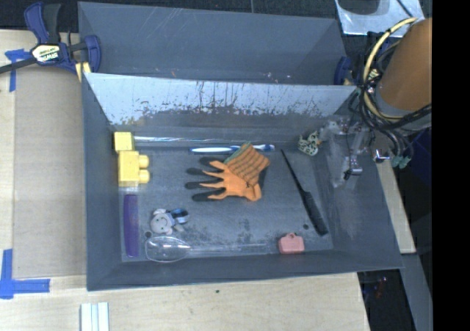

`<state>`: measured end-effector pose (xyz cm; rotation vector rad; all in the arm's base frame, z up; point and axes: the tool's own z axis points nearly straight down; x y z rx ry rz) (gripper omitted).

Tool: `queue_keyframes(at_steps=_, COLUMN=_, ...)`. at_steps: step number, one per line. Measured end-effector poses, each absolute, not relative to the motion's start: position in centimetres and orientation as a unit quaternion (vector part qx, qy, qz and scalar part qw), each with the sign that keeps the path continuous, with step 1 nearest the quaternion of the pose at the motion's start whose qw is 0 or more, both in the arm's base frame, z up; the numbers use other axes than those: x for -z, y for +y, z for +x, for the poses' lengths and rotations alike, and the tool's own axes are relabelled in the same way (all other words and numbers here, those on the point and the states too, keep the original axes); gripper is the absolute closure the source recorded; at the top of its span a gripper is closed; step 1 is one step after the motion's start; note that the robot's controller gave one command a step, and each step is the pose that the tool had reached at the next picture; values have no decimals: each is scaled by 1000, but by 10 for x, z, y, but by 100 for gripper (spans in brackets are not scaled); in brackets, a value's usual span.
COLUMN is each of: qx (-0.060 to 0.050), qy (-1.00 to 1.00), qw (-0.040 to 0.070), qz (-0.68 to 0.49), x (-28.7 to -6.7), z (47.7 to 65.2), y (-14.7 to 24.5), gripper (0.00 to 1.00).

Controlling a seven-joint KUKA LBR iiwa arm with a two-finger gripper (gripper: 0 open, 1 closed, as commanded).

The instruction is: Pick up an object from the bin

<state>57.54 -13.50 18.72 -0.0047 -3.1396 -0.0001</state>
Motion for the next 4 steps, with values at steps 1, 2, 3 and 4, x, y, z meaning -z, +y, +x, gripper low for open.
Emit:
queue_keyframes(at_steps=1, qx=-1, qy=-1000, qw=-2, qz=0, x=-190, z=577, y=-134, gripper=0)
queue_keyframes(at_steps=2, qx=-2, qy=-968, qw=-4, qz=252, x=-110, z=596, y=-103, gripper=0)
queue_keyframes(at_steps=3, qx=-2, qy=-964, qw=-4, qz=265, x=-127, z=607, y=-76, gripper=0)
queue_keyframes(at_steps=4, qx=1, qy=-954, qw=-1, qz=300, x=-99, z=605, y=-5, gripper=0)
